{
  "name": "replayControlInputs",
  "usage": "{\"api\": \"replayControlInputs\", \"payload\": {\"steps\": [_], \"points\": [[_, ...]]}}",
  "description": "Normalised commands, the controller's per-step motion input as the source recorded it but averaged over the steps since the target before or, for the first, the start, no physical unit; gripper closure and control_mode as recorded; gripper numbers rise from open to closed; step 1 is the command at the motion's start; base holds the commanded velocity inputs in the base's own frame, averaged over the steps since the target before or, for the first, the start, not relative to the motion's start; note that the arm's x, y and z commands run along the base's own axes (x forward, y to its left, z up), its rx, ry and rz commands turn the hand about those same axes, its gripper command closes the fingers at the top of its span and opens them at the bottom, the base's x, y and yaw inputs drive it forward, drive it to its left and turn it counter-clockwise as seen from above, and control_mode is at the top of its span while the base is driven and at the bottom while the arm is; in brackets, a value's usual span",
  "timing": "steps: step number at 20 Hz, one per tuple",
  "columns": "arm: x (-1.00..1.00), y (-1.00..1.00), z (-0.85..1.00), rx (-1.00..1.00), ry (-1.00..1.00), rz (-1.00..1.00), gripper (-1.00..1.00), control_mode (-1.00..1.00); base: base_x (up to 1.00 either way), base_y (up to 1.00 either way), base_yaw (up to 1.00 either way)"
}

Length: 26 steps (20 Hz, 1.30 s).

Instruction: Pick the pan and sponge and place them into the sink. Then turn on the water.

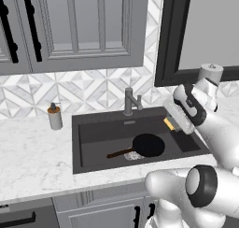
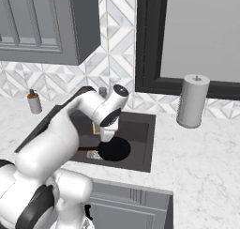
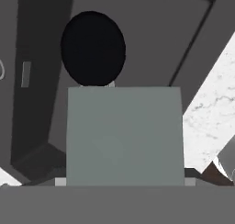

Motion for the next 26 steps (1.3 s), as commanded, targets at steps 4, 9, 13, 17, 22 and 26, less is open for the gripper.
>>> {"api": "replayControlInputs", "payload": {"steps": [4,9,13,17,22,26], "points": [[0.22,-0.02,-0.66,0.02,0.00,0.02,1.00,-1.00,0.00,0.00,0.00],[0.37,0.01,-0.59,0.00,0.08,0.03,1.00,-1.00,0.00,0.00,0.00],[0.29,0.00,-0.45,0.01,0.10,0.00,1.00,-1.00,0.00,0.00,0.00],[0.26,0.00,-0.37,0.06,0.02,0.00,1.00,-1.00,0.00,0.00,0.00],[0.28,-0.03,-0.22,0.08,0.00,0.00,1.00,-1.00,0.00,0.00,0.00],[0.31,-0.04,-0.13,0.09,0.00,0.00,1.00,-1.00,0.00,0.00,0.00]]}}
